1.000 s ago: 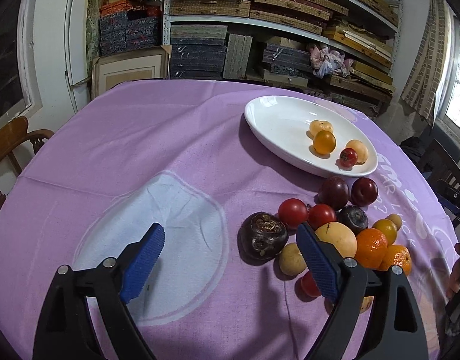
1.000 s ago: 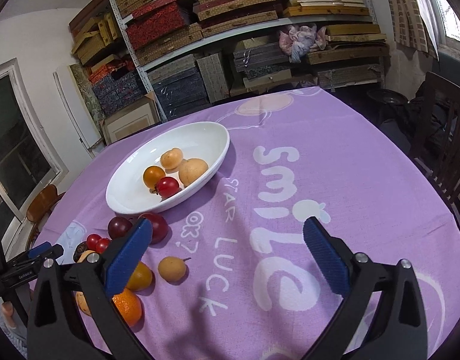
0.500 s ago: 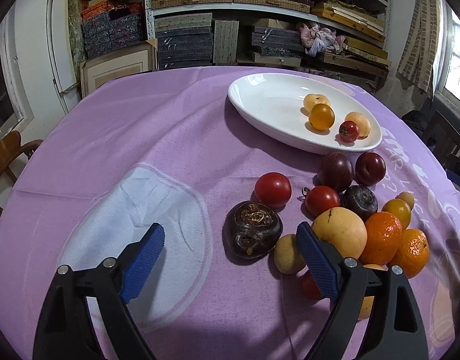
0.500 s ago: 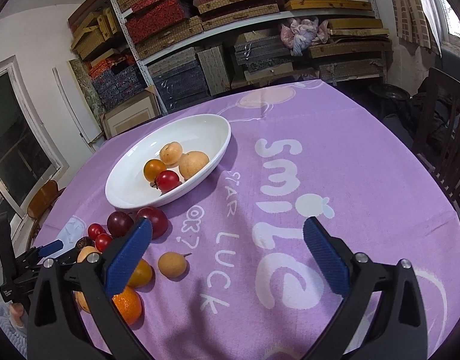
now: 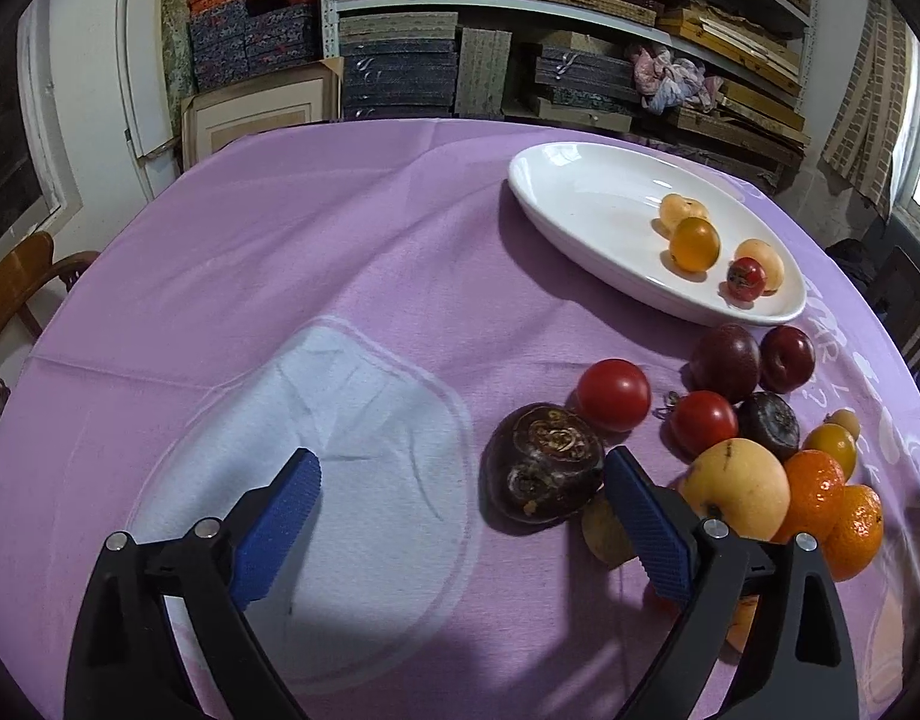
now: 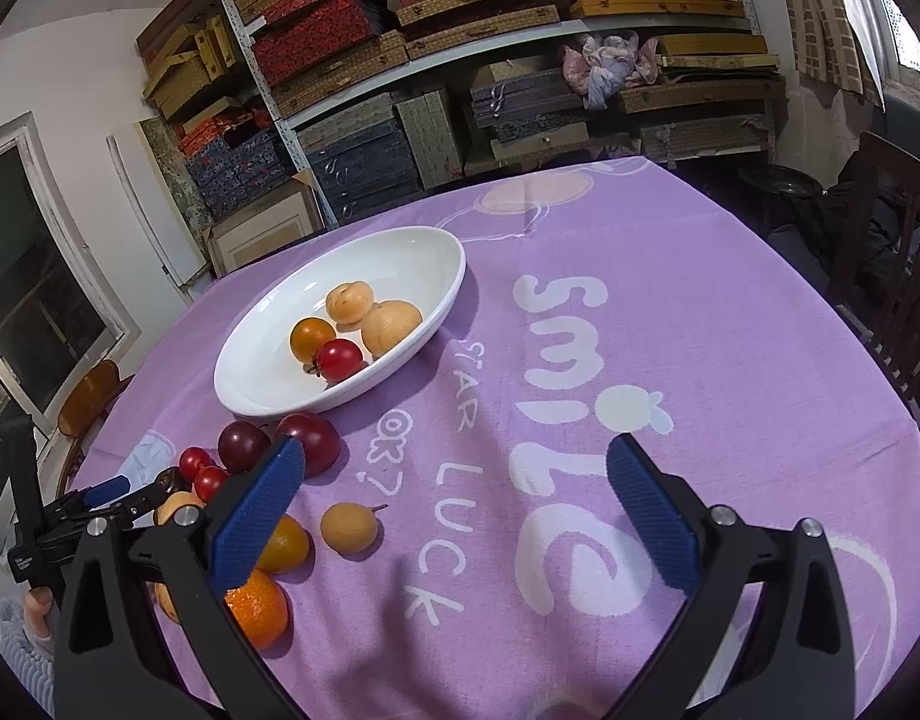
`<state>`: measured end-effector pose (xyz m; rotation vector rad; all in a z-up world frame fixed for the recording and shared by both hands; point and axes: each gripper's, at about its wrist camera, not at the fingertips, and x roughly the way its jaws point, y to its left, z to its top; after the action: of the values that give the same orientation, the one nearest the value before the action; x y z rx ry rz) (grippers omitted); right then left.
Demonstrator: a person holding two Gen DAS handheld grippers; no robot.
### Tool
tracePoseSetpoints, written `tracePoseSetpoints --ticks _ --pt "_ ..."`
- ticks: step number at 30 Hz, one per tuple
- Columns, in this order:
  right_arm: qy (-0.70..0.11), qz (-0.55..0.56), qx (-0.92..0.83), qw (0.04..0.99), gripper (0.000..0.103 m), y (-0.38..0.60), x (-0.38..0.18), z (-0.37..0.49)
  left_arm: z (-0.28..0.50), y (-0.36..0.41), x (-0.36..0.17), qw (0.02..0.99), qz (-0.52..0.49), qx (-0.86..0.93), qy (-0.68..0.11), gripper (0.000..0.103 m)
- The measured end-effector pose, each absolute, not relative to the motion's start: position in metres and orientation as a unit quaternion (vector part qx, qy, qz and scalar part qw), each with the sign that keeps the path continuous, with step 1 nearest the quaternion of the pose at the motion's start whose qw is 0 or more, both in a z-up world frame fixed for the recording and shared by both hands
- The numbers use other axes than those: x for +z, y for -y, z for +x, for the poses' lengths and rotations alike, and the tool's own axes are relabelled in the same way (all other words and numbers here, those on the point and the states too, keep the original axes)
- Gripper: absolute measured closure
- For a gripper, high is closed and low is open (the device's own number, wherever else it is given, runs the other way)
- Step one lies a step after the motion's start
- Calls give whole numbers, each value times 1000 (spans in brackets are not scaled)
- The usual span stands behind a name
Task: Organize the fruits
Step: 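Grasp dark brown fruit with left tool while right tool grasps small tan fruit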
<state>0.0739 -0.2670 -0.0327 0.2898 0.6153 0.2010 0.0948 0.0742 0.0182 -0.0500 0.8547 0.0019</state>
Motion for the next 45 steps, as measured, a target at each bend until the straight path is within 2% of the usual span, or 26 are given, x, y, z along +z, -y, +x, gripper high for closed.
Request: tracePoseSetpoints --ticks 3,12,21,27,29,34,36,38,45 --pt "-301 142 98 938 4 267 -33 74 96 -83 17 905 -49 -8 -422 6" --pt "-308 138 98 936 4 263 -35 74 92 -42 17 914 42 -28 -403 6" --pt "-314 139 98 934 4 263 -39 76 108 -92 15 896 -57 -15 -439 5" --pt "-314 139 99 934 4 263 -39 77 106 -95 14 896 -45 -5 -442 5" --pt "-314 138 99 934 4 263 -39 76 107 -84 8 896 -13 -2 -444 8" --pt "-314 133 100 935 4 260 -41 76 101 -71 15 908 15 -14 -418 8" --pt "-314 130 99 935 4 259 -41 76 101 -72 15 907 10 -21 -419 16" --pt "-314 131 100 935 4 259 -41 76 104 -75 13 904 -3 -29 -426 36" --pt "-315 131 100 934 4 258 -41 76 103 -70 12 904 1 -45 -426 45"
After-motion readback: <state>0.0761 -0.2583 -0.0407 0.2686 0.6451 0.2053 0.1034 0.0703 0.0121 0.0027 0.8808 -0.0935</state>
